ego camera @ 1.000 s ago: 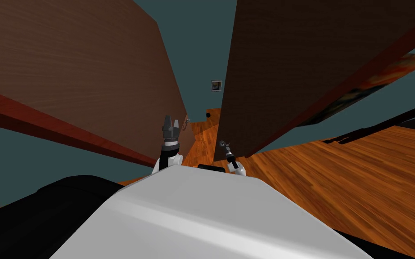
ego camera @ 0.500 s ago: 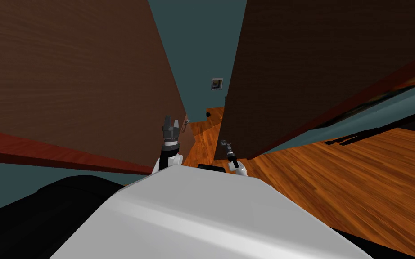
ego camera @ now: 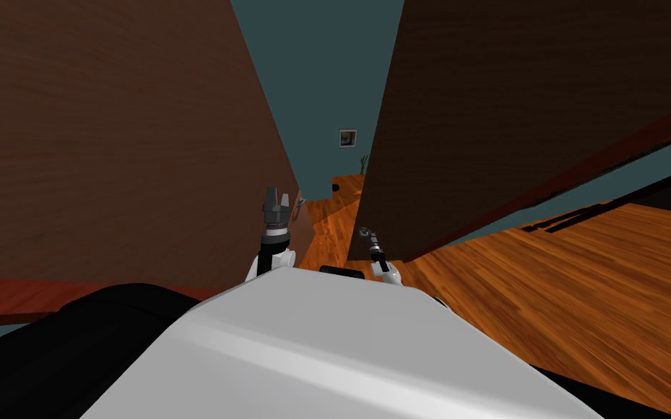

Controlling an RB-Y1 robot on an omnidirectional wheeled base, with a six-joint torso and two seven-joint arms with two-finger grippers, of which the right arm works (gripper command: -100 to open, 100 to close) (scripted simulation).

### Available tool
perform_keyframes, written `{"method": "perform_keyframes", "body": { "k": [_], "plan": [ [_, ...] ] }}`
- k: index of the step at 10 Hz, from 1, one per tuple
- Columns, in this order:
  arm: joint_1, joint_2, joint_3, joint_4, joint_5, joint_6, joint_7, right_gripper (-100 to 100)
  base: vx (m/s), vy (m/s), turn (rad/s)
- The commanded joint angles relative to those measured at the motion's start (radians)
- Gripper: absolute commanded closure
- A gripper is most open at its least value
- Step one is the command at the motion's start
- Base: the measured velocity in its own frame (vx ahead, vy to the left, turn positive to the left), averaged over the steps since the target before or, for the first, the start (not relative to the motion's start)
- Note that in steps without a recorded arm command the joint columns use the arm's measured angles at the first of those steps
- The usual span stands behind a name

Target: Push the door open

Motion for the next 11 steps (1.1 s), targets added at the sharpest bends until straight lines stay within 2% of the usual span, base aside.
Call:
{"method": "perform_keyframes", "body": {
  "k": [1, 2, 3, 5, 6, 8, 11],
  "plan": [
    [0.031, -0.007, -0.008, -0.050, -0.004, 0.029, 0.003, 100, 0.130, 0.082, -0.031],
    [0.031, -0.007, -0.008, -0.075, -0.004, 0.029, 0.003, 100, 0.053, 0.034, -0.001],
    [0.031, -0.007, -0.029, -0.073, -0.018, 0.031, 0.017, 100, 0.107, 0.083, -0.051],
    [0.031, -0.007, -0.029, -0.073, -0.018, 0.031, 0.017, 100, 0.072, 0.058, -0.035],
    [0.031, -0.007, -0.050, -0.072, -0.033, 0.033, 0.031, 100, 0.095, 0.062, -0.053],
    [0.031, -0.005, -0.070, -0.070, -0.047, 0.035, 0.044, 100, 0.146, 0.138, -0.072],
    [0.031, -0.004, -0.077, -0.070, -0.051, 0.035, 0.049, 100, 0.103, 0.052, -0.022]
  ]
}}
